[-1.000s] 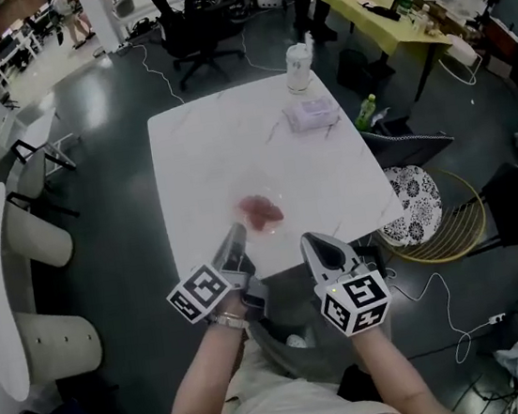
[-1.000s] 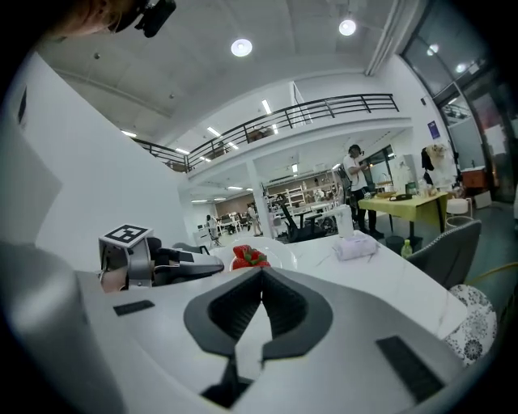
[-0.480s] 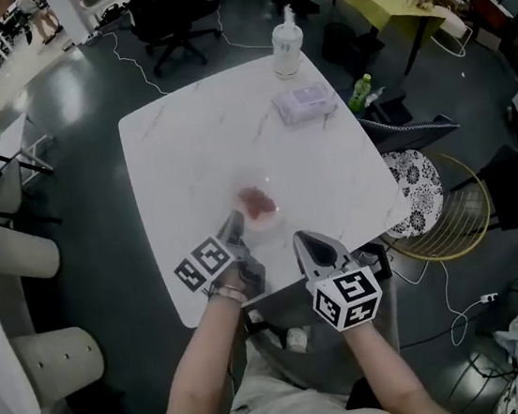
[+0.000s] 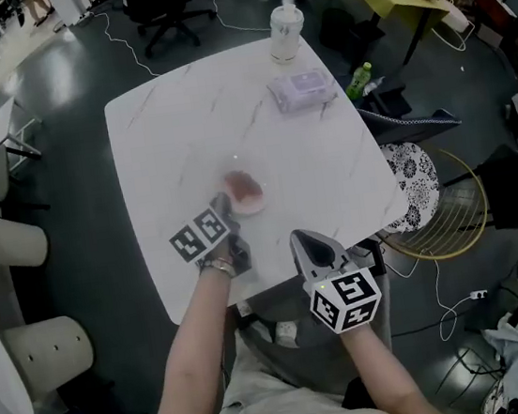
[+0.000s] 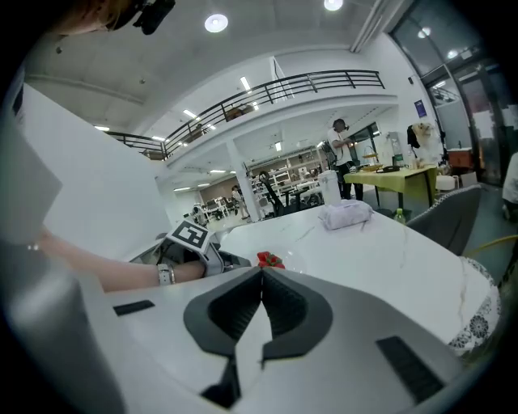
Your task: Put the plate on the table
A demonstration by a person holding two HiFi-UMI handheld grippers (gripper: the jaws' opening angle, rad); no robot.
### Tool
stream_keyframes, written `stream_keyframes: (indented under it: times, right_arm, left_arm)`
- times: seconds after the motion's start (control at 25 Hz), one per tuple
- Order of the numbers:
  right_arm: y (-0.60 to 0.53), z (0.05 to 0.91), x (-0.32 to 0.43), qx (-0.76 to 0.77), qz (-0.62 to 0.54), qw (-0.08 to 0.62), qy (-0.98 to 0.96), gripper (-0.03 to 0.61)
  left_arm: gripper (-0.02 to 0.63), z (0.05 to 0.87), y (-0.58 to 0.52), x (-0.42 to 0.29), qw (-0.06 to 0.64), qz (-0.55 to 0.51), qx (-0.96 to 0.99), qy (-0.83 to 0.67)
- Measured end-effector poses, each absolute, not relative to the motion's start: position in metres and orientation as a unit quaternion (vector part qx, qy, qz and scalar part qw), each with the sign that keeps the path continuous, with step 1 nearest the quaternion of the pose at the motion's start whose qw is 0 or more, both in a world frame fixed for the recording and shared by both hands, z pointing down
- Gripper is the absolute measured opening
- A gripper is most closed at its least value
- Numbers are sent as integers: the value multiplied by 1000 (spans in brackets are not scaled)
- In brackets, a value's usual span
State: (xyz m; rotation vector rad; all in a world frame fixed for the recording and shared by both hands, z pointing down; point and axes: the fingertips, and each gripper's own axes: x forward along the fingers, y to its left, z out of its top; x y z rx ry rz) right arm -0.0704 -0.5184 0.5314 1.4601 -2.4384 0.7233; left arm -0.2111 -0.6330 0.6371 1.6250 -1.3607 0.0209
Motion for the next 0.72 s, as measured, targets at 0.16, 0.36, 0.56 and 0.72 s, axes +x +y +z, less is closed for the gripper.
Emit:
stream_keyframes:
  times: [0.16, 0.36, 0.56, 0.72]
  right_arm:
    - [-514, 537, -72, 493, 250, 108, -826, 3]
    - [-507, 536, -80, 485, 260, 109, -828, 5]
    - [-499, 537, -86, 480, 265, 113, -828, 5]
    - [-495, 537, -90, 479, 267, 114, -828, 3]
  left_arm:
    - [33, 646, -641, -211, 445, 73, 686, -571]
    - [58, 651, -648, -211, 397, 150, 700, -574]
    - [81, 657, -649, -216, 341, 239, 700, -580]
    - [81, 650, -652, -224, 302, 252, 705, -590]
